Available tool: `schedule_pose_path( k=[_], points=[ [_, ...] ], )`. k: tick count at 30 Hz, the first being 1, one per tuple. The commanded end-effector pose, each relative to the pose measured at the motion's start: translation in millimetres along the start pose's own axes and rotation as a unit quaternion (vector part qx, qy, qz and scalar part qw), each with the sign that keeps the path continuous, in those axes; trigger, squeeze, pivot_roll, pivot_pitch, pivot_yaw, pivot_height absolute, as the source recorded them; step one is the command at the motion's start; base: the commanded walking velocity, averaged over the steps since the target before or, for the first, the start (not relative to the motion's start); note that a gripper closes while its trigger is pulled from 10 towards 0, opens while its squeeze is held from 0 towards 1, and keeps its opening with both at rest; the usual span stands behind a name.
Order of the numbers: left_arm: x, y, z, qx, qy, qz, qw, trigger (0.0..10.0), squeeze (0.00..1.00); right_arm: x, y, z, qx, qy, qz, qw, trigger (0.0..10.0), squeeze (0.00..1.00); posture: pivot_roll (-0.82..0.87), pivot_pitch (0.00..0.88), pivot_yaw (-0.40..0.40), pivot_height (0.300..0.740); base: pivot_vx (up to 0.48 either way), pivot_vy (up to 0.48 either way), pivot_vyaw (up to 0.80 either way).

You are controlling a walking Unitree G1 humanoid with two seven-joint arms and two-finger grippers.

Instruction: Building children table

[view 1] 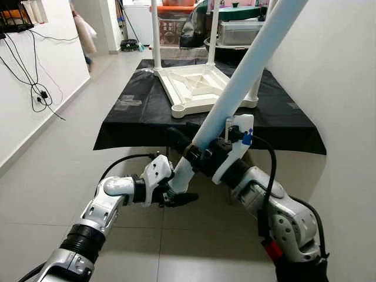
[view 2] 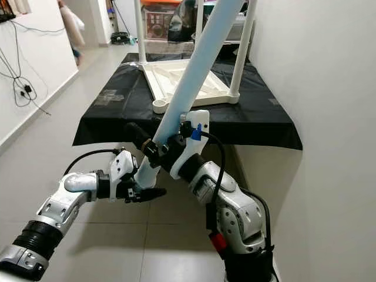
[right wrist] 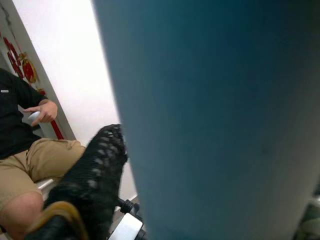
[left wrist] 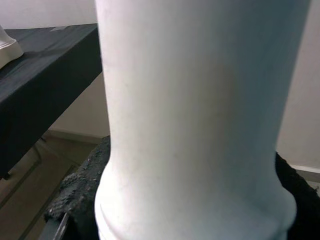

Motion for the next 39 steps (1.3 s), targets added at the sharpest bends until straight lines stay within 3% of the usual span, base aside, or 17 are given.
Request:
schedule_pose_path(
  k=[1,17,18,25,28,31,32,34,35,36,37,38,39],
  points=[
    [-4.6,-1.1,-6.3,-0.011,-0.018,0.007,1.0,10.0,0.0,-3.8,3.6,-0.9,-0.001,-0.006,-0.011,1.0,0.0,0.0,0.03,0.0,-0.05,0.74,0.0,0.0,0.0],
    [-2.9,-4.2,-7.6,-0.011,-0.023,0.012,1.0,10.0,0.01,-2.6,6.9,-5.8,0.009,-0.02,-0.027,0.999,0.0,0.0,0.03,0.0,-0.048,0.74,0.0,0.0,0.0],
    [-2.0,-2.3,-5.6,-0.012,-0.019,0.005,1.0,10.0,1.0,-2.6,6.5,-6.1,0.012,-0.021,-0.028,0.999,0.0,0.0,0.03,0.0,-0.048,0.74,0.0,0.0,0.0],
    [3.3,6.3,3.8,-0.013,-0.001,-0.012,1.0,10.0,1.0,-0.9,4.4,-8.2,0.024,-0.024,-0.023,0.999,0.0,0.0,0.04,0.0,-0.049,0.74,0.0,0.0,0.0],
    [7.7,14.1,10.6,-0.017,0.015,-0.024,0.999,10.0,1.0,1.5,2.5,-17.9,0.045,-0.04,-0.015,0.998,0.0,0.0,0.04,0.0,-0.051,0.74,0.0,0.0,0.0],
    [16.5,25.3,14.7,-0.019,0.036,-0.049,0.998,10.0,1.0,9.5,-2.4,-58.3,0.092,-0.125,0.014,0.988,0.0,0.0,0.04,0.0,-0.05,0.74,0.0,0.0,0.0],
    [16.5,25.3,14.7,-0.019,0.036,-0.049,0.998,10.0,1.0,9.5,-2.4,-58.3,0.092,-0.125,0.014,0.988,0.0,0.0,0.04,0.0,-0.05,0.74,0.0,0.0,0.0],
    [21.4,27.0,16.1,-0.014,0.056,-0.062,0.996,10.0,1.0,16.5,-5.0,-81.7,0.114,-0.178,0.032,0.977,0.0,0.0,0.05,0.0,-0.05,0.74,0.0,0.0,0.0],
    [21.4,27.0,16.1,-0.014,0.056,-0.062,0.996,10.0,1.0,16.5,-5.0,-81.7,0.114,-0.178,0.032,0.977,0.0,0.0,0.05,0.0,-0.05,0.74,0.0,0.0,0.0],
    [25.2,26.4,20.2,-0.006,0.083,-0.071,0.994,10.0,1.0,22.7,-7.2,-96.7,0.127,-0.214,0.045,0.968,4.7,0.0,0.05,0.0,-0.05,0.74,0.0,0.0,0.0],
    [27.8,25.6,23.2,-0.001,0.102,-0.077,0.992,10.0,1.0,26.8,-8.4,-105.2,0.134,-0.234,0.054,0.961,4.7,0.0,0.05,0.0,-0.05,0.74,0.0,0.0,0.0],
    [32.8,24.4,28.4,0.004,0.138,-0.085,0.987,10.0,1.0,33.6,-11.1,-116.7,0.147,-0.261,0.069,0.952,10.0,0.0,0.05,0.0,-0.052,0.74,0.0,0.0,0.0],
    [32.8,24.4,28.4,0.004,0.138,-0.085,0.987,10.0,1.0,33.6,-11.1,-116.7,0.147,-0.261,0.069,0.952,10.0,0.0,0.05,0.0,-0.052,0.74,0.0,0.0,0.0]
  ],
)
Point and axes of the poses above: a point about 5 cm out from each wrist's last joint towards the gripper, its own x axis pointing back from the gripper into the wrist, its own y axis along the axis of the wrist's last joint, z = x × y, the point moved 6 cm from there along -x, pointing out of the wrist towards the gripper, and after that the axes turned 13 degrees about x, right-handed, at the moved point
